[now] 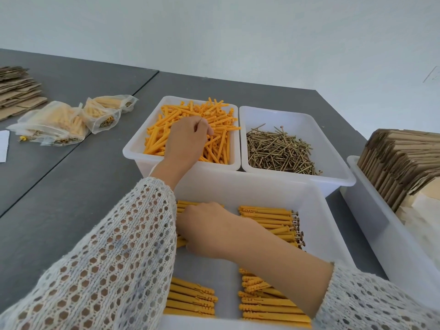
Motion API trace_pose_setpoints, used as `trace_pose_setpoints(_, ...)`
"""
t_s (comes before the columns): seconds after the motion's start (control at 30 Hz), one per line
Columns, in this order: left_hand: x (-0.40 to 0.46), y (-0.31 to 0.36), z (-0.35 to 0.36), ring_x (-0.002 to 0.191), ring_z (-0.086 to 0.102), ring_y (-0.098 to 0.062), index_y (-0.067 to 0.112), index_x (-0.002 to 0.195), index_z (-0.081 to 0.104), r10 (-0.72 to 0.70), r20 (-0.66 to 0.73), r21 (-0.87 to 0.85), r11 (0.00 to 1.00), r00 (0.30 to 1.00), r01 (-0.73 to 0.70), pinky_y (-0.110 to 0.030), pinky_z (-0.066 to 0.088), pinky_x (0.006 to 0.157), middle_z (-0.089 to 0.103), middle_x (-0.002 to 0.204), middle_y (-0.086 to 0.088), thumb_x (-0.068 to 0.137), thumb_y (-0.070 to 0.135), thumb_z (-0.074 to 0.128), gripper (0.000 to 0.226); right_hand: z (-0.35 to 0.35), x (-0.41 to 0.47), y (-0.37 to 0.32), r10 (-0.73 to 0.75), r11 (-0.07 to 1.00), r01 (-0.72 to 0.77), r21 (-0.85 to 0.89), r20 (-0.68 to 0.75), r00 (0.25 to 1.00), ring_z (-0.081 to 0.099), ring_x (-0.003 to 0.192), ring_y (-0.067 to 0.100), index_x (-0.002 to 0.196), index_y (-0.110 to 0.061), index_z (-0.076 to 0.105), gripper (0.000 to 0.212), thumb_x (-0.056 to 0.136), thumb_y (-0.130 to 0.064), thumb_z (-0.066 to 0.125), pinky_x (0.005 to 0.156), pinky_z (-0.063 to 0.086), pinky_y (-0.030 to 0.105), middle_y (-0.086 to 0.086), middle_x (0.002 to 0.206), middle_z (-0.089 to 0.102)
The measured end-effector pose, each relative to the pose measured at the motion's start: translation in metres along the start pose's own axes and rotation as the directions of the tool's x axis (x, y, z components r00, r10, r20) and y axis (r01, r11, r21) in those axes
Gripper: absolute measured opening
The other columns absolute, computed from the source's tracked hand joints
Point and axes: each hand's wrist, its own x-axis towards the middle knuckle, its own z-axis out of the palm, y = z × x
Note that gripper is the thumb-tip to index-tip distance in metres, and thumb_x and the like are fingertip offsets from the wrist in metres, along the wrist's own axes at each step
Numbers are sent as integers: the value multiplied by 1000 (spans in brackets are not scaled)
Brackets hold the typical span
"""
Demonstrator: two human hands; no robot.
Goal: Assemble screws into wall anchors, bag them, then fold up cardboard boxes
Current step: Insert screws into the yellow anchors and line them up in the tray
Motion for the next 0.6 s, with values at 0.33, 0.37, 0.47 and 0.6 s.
trace_pose_setpoints(0.33,-3,0,1,53,51,-9,23,79,67,42,46,174,983,998,-50,-25,37,53,58,63,12,99,20,42,33,4,4,-6,32,998,-33,46,19,999,37,56,19,62,-16,24,44,95,-4,52,49,32,29,5,64,37)
trace_pose_setpoints(0.37,-4,0,2,57,52,-9,21,83,68,53,57,235,970,997,-65,-25,36,53,58,66,12,99,20,43,30,6,5,-5,36,998,-37,45,13,999,38,57,19,62,-15,25,43,96,-5,51,50,33,29,5,65,38)
trace_pose_setpoints(0.47,-4,-2,5,92,60,-20,20,97,68,42,142,392,915,989,-96,-36,51,70,66,94,2,99,25,45,24,10,6,-5,37,998,-37,42,8,999,42,61,20,64,-15,29,40,98,-10,50,50,35,28,4,67,39)
trace_pose_setpoints(0.6,-1,1,9,135,34,-33,32,122,62,-150,360,607,787,921,-109,-52,39,102,53,133,-5,100,42,44,30,-3,2,7,40,985,-65,157,156,987,45,65,20,65,-17,37,40,97,-28,58,60,43,34,4,68,46)
